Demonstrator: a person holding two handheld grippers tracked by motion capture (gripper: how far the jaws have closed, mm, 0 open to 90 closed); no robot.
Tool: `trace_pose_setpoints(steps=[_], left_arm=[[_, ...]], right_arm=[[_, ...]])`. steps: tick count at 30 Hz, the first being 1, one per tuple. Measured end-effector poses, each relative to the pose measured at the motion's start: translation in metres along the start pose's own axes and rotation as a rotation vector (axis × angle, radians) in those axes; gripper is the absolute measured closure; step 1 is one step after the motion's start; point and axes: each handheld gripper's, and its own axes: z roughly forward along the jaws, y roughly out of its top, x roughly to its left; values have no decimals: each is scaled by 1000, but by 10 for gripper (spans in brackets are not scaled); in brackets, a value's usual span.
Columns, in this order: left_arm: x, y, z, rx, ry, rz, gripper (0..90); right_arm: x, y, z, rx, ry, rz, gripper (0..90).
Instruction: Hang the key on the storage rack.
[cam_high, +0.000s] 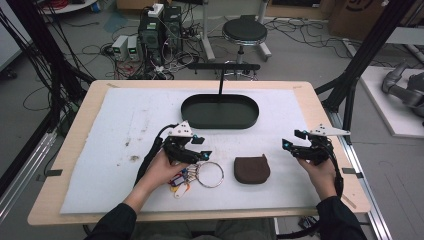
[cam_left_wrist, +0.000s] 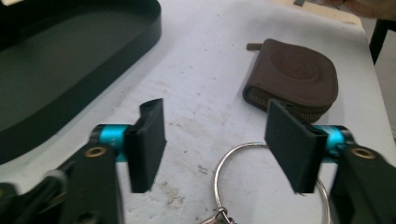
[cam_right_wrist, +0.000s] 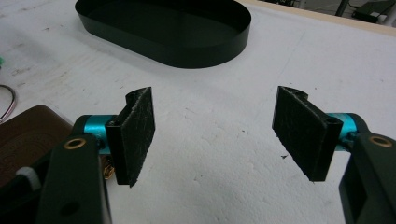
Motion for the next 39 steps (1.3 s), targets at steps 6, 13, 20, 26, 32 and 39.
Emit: trace_pose_setpoints(steps=[6, 13, 20, 26, 32, 39], left_arm=[[1, -3, 14, 55, -29, 11, 540], [1, -7, 26, 133, -38, 20, 664], [-4, -8, 32, 221, -33, 92, 741], [-6, -9, 41, 274, -24, 123, 758], [-7, -8, 41, 282, -9, 142, 830], [-11, -7, 40, 294, -5, 182, 850]], right_arm=[[0, 0, 0, 2, 0, -7, 303], [-1, 0, 0, 4, 0, -6, 303], [-1, 0, 0, 5, 0, -5, 303], [-1, 0, 1, 8, 0, -7, 303], [-1, -1, 0, 7, -1, -11, 303], [-2, -1, 0, 8, 2, -10, 303]])
